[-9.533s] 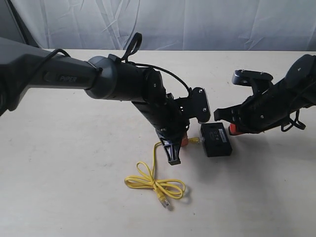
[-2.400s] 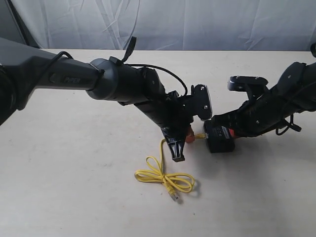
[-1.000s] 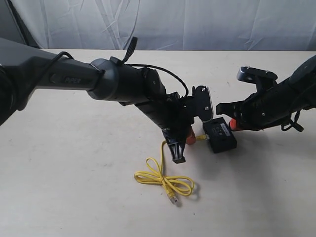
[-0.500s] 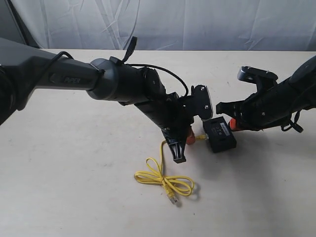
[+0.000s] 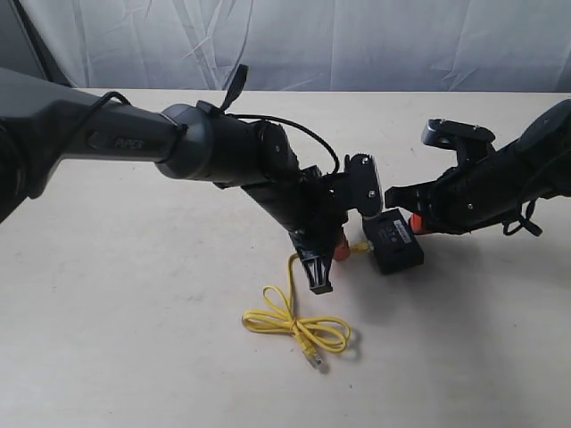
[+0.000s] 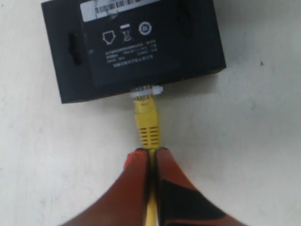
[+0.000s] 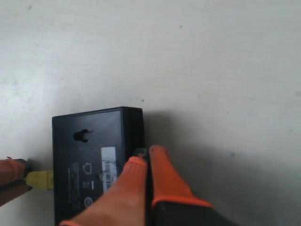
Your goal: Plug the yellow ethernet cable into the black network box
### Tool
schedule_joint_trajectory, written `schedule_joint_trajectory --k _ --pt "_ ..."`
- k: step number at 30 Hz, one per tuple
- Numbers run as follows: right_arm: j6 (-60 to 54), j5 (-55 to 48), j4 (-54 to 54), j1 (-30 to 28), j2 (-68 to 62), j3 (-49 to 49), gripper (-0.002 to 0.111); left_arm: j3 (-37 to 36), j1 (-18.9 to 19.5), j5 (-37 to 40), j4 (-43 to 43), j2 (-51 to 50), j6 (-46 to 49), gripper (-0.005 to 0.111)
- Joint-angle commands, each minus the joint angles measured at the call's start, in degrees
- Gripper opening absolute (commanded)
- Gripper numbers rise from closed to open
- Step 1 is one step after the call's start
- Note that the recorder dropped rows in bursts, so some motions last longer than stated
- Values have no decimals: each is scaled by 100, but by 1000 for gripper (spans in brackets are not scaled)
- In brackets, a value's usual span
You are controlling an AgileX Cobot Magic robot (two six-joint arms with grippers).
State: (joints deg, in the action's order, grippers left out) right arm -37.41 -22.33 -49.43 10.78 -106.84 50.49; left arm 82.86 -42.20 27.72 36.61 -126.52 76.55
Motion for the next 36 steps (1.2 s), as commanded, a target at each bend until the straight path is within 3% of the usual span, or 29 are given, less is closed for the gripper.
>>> schedule_joint_trajectory --k 1,6,19,27,36 --pt "-52 -730 -365 356 18 9 0 46 -70 -252 -362 51 -564 0" --pt "-52 -729 -451 356 -76 9 0 46 -70 -252 -849 62 -910 0" --pt "-52 -587 -461 356 -144 9 0 46 -70 -252 -862 62 -910 0" --pt "472 -473 319 342 -48 9 0 46 -70 -252 -948 62 -910 0" --pt "721 -548 285 -330 30 9 0 46 -70 -217 -948 62 -910 0"
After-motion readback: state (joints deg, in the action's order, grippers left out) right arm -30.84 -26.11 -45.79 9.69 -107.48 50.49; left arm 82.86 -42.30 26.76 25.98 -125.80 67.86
